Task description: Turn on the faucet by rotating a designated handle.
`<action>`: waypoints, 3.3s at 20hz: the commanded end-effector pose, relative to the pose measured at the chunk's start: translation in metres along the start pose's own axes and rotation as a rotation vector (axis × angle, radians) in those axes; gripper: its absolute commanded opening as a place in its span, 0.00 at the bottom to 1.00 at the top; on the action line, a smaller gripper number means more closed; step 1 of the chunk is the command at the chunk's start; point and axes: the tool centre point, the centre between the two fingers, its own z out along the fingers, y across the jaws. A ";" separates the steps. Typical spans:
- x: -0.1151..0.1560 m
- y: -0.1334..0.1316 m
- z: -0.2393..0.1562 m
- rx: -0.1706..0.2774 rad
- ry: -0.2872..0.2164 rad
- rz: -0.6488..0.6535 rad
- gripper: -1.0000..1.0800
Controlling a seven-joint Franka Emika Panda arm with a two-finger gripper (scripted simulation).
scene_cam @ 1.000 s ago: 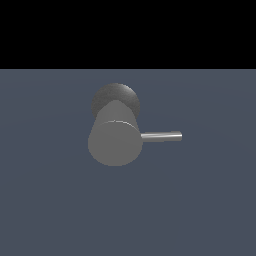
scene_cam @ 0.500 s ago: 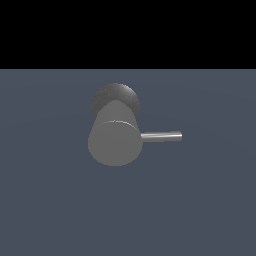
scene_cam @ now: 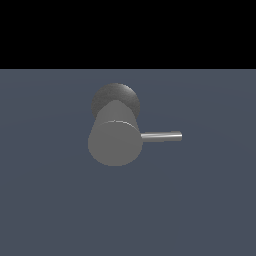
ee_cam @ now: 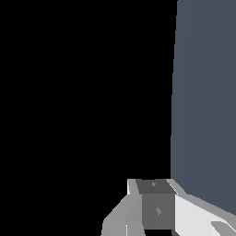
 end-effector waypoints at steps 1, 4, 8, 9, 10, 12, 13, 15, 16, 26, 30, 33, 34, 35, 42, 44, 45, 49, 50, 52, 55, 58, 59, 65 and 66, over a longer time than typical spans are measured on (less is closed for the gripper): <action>0.017 0.004 -0.016 0.065 0.054 0.036 0.00; 0.036 0.015 -0.034 0.134 0.118 0.089 0.00; 0.061 0.038 -0.056 0.215 0.203 0.174 0.00; 0.067 0.045 -0.062 0.232 0.224 0.198 0.00; 0.072 0.053 -0.067 0.249 0.245 0.222 0.00; 0.083 0.072 -0.076 0.280 0.287 0.274 0.00; 0.087 0.081 -0.080 0.293 0.308 0.301 0.00; 0.096 0.103 -0.088 0.318 0.348 0.357 0.00; 0.099 0.115 -0.092 0.328 0.369 0.387 0.00; 0.108 0.255 -0.111 0.368 0.554 0.719 0.00; 0.095 0.319 -0.110 0.350 0.617 0.867 0.00; 0.077 0.367 -0.106 0.323 0.659 0.982 0.00; 0.070 0.382 -0.105 0.312 0.672 1.019 0.00; 0.063 0.397 -0.103 0.301 0.683 1.054 0.00; 0.013 0.473 -0.093 0.221 0.736 1.251 0.00; 0.001 0.487 -0.091 0.201 0.745 1.290 0.00; -0.004 0.493 -0.090 0.192 0.749 1.308 0.00; -0.021 0.511 -0.087 0.165 0.759 1.359 0.00; -0.024 0.514 -0.086 0.161 0.761 1.367 0.00; -0.028 0.517 -0.086 0.154 0.762 1.377 0.00; -0.028 0.517 -0.086 0.152 0.762 1.377 0.00; -0.023 0.516 -0.085 0.170 0.765 1.378 0.00; -0.021 0.516 -0.084 0.180 0.766 1.380 0.00; -0.015 0.517 -0.082 0.205 0.772 1.389 0.00; -0.015 0.517 -0.082 0.205 0.772 1.389 0.00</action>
